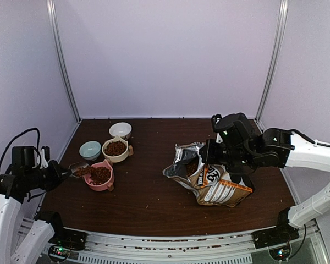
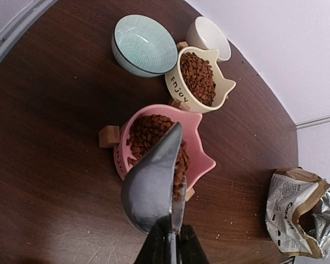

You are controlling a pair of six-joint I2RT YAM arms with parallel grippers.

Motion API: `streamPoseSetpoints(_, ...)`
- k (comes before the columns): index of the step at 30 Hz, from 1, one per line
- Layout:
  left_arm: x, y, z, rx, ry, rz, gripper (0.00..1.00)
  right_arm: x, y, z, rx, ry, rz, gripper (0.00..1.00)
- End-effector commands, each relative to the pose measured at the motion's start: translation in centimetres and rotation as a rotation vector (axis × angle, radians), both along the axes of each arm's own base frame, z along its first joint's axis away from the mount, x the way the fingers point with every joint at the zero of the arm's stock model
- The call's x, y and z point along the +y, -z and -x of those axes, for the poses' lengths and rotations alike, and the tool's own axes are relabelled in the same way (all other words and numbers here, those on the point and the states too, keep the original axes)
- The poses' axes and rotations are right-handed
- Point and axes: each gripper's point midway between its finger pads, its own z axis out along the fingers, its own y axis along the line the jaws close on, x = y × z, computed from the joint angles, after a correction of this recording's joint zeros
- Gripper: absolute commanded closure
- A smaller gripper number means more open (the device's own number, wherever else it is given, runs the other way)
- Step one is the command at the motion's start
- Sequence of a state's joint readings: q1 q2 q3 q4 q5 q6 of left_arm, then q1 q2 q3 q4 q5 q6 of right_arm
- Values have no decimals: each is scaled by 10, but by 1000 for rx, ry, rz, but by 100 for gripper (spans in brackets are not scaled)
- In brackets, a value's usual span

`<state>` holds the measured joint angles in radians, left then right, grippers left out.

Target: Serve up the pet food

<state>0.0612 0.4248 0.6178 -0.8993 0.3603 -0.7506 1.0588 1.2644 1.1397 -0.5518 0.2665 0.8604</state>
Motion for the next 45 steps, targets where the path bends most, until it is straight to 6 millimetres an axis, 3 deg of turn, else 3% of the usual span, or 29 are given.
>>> streamPoseSetpoints(1,6,-21,-5,-52,33,-95,100,-10,-8,-11,-35,49,17,100)
streamPoseSetpoints(11,17,-47,-1,-21,116,-277,100,-10,-5,-11,-30,48,25,100)
streamPoseSetpoints(26,-6,-87,-12,-74,348,-306,100,-12,-3,-11,-37,44,20,100)
streamPoseSetpoints(30,-37,-105,-26,-199,450,-209,100,-6,-6,-14,-42,33,14,100)
streamPoseSetpoints(33,-77,-107,-37,-256,566,-174,100,0,-10,-15,-44,19,3,100)
streamPoseSetpoints(42,-186,-92,-108,-390,726,-77,100,8,-11,-13,-19,-2,-33,100)
streamPoseSetpoints(45,-211,-67,-135,-341,750,-87,100,6,-14,-12,-22,6,-60,100)
